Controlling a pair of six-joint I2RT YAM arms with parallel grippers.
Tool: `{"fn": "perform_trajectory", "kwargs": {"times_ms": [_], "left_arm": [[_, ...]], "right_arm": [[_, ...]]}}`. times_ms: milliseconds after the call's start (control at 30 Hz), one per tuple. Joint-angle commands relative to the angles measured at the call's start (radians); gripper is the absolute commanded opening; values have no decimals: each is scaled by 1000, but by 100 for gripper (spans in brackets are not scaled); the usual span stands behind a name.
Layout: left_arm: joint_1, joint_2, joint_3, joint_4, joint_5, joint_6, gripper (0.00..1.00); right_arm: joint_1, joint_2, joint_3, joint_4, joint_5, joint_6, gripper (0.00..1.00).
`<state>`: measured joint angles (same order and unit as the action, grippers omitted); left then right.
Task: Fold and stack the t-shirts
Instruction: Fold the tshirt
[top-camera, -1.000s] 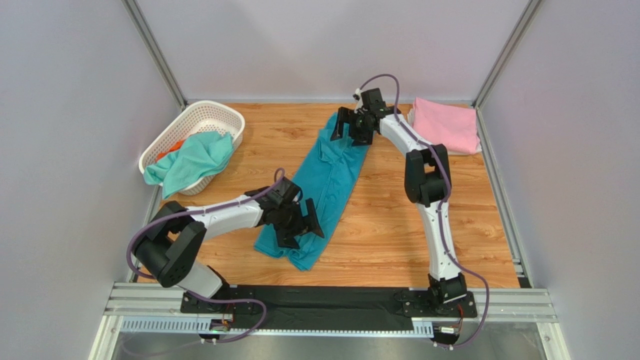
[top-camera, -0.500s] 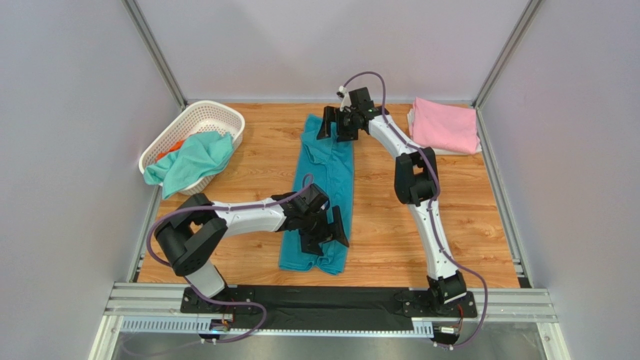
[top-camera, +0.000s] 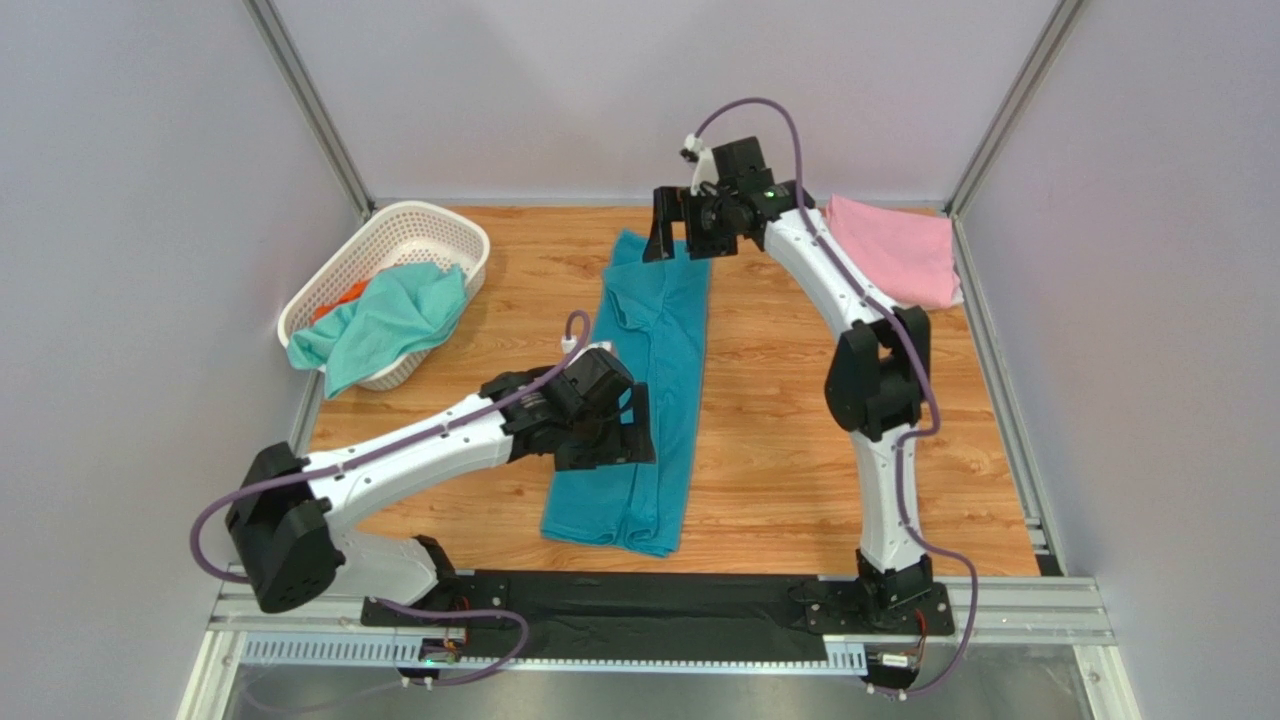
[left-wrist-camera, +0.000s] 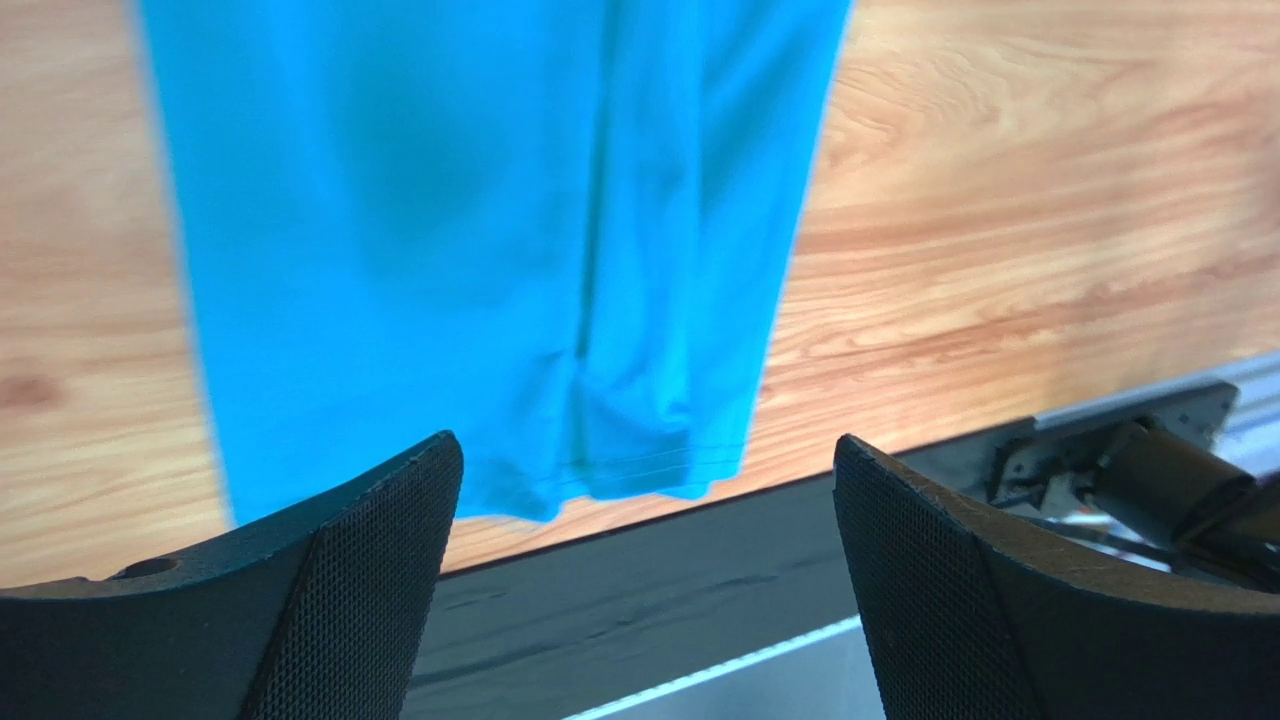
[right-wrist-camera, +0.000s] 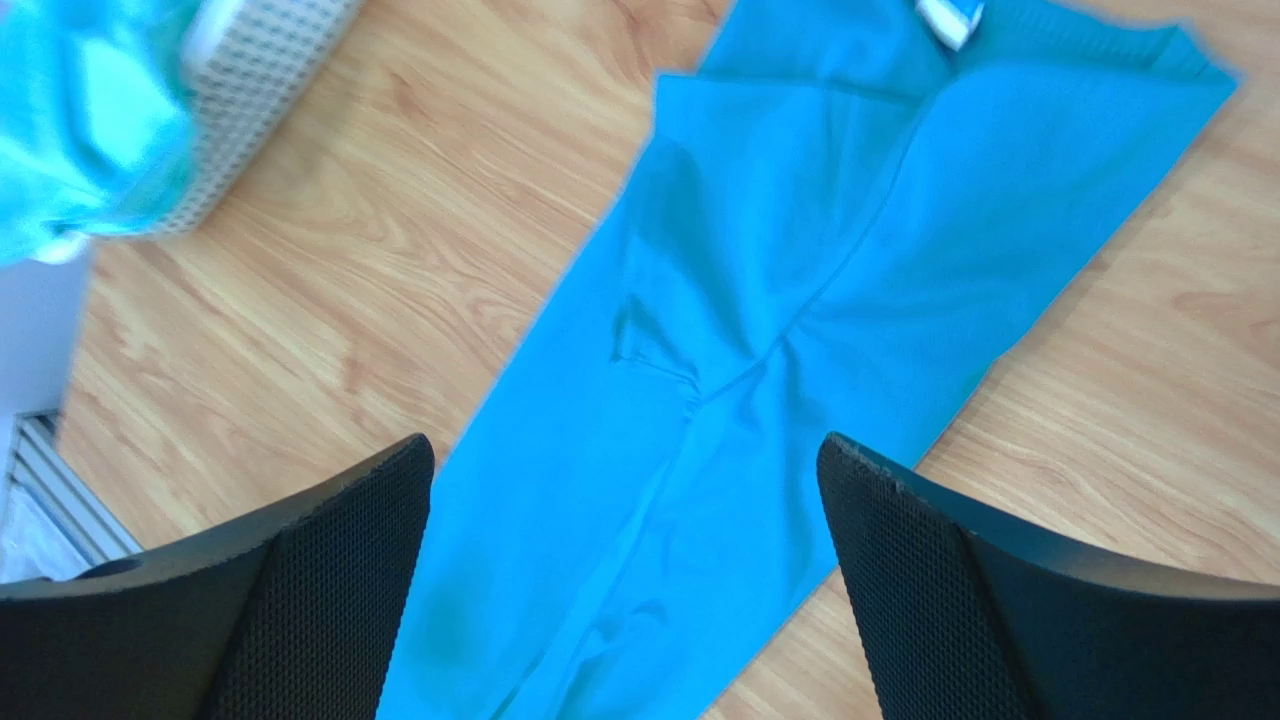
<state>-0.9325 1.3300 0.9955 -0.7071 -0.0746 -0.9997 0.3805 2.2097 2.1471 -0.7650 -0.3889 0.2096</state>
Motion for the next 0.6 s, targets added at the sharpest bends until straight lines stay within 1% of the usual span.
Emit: {"fn": "perform_trajectory", "kwargs": {"times_ms": [0,67,100,133,167,200,233,267,300,333,367,400,433,467,500,567], "left_arm": [[11,-87,-6,-189,-148,18,100],[49,-173,-73,-226,-166,3,100],[70,-240,-134,-229,-162,-4,100],[110,-273,-165,-230,-142,-4,100],[127,-305,-194,-238,-136,-7,100],[156,-360,-248,-244,-126,-14,100],[164,-385,-273,-258,-110,-17,100],[172,-406,-296,-268,-105,-26,100],[178,-426,-317,-276,-102,-36,100],[182,-466,-358,-278,-87,-51,100],[185,-485,-377,-276,-71,-53,100],[187,-518,-409,-269,-54,-54,100],[185,-537,-425,-256,-24,-60,100],[187,-552,-438,-249,-16,-65,100],[189,-580,-464,-243,-1,-68,100],[189,-601,-483,-235,-4,-86,100]], "right_arm": [[17,-166,-151,-17,36,46,100],[40,-263,-260,-17,99,91,100],[63,-296,-374,-13,119,102,100],[78,-370,-438,-8,158,125,100],[96,-411,-504,27,172,161,100],[144,-454,-658,55,185,180,100],[173,-534,-720,76,199,194,100],[207,-570,-786,101,209,229,100],[275,-603,-840,111,222,247,100],[308,-663,-936,121,237,263,100],[336,-691,-976,133,248,284,100],[389,-718,-1016,141,260,330,100],[415,-766,-1097,151,269,359,100],[440,-783,-1131,189,262,384,100],[492,-804,-1165,216,230,427,100],[543,-798,-1210,275,203,454,100]]}}
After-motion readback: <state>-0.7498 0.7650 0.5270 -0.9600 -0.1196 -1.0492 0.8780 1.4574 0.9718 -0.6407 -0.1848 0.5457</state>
